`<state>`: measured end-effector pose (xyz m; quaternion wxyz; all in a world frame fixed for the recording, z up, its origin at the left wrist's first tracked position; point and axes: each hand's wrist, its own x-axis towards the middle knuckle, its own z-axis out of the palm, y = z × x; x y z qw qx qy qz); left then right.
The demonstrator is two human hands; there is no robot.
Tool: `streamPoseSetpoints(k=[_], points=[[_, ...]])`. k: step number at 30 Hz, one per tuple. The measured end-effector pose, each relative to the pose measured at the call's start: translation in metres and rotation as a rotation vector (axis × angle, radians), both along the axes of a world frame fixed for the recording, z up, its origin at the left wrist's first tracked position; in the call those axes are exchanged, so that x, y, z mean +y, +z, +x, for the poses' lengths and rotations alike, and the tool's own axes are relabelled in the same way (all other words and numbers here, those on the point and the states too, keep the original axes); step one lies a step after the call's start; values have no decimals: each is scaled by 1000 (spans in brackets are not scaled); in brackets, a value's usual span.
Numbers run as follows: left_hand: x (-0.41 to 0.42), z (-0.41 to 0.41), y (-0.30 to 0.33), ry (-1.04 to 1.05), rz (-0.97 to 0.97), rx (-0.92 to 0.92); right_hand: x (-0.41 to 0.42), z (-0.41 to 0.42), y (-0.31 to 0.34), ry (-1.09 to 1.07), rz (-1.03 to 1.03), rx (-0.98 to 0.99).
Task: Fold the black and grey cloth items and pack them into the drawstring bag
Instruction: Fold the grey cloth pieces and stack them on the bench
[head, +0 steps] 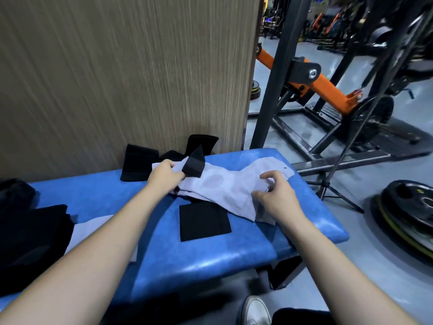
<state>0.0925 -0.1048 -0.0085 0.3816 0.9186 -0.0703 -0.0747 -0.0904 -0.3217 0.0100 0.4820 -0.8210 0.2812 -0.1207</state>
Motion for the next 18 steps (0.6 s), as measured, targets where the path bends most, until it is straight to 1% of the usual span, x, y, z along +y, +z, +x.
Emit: streamPoseSetpoints(k=[1, 3, 7, 10, 14, 18], points=[[1, 0, 2, 8, -62, 11, 0, 2, 0, -12, 57, -29], [2, -1, 9, 11, -124, 11, 1, 3, 2, -41, 122, -82], [5, -7, 28, -9, -259, 39, 1, 1, 12, -65, 184, -224], [11, -18, 44, -37, -329, 61, 0, -4, 19, -58, 183, -330], [24, -47, 61, -45, -468, 107, -1, -14, 29, -47, 200, -389], [44, -81, 63, -67, -545, 111, -1, -25, 35, -23, 186, -392]])
